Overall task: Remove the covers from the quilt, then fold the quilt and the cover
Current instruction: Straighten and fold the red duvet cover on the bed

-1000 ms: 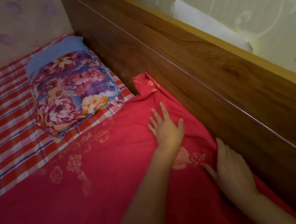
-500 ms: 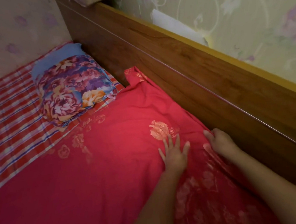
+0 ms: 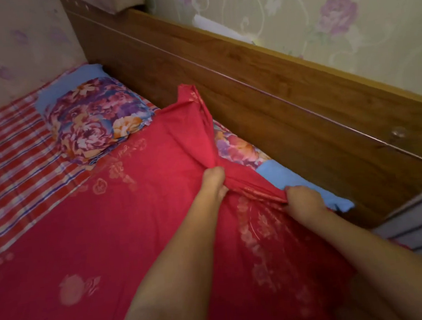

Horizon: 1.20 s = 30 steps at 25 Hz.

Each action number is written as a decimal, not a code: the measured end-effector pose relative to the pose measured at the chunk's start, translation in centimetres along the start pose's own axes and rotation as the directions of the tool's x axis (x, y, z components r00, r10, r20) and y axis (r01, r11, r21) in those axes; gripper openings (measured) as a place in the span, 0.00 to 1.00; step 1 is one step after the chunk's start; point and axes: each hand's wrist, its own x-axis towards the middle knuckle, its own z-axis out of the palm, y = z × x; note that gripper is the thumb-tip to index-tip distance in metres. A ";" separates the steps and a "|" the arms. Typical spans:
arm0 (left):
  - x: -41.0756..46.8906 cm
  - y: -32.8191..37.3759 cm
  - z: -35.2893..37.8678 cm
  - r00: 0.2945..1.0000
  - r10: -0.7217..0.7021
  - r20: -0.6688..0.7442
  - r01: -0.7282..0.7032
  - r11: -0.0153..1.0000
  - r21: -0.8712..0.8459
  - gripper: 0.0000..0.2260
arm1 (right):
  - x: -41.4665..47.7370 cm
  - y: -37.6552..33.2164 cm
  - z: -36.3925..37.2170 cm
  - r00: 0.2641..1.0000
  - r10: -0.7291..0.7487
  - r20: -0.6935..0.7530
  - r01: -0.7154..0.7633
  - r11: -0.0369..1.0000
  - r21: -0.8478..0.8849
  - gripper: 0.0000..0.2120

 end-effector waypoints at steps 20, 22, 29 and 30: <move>-20.7 -16.7 -24.0 0.974 -0.109 -0.200 0.157 0.957 0.245 0.05 | -31.6 -10.2 11.1 0.979 -0.188 0.084 0.196 0.975 -0.104 0.19; -20.9 -17.1 -25.0 0.977 -0.033 -0.213 0.084 0.968 0.238 0.08 | -33.4 -9.4 11.8 0.985 -0.139 0.103 0.157 0.966 -0.206 0.16; -23.4 -16.3 -33.1 0.961 0.129 -0.243 -0.061 0.961 0.271 0.17 | -42.4 -16.0 9.4 0.692 -0.501 0.520 0.353 0.863 0.361 0.17; -24.2 -15.4 -35.6 0.960 0.146 -0.237 -0.080 0.960 0.268 0.17 | -43.6 -17.8 9.4 0.640 -0.559 0.527 0.351 0.823 0.446 0.16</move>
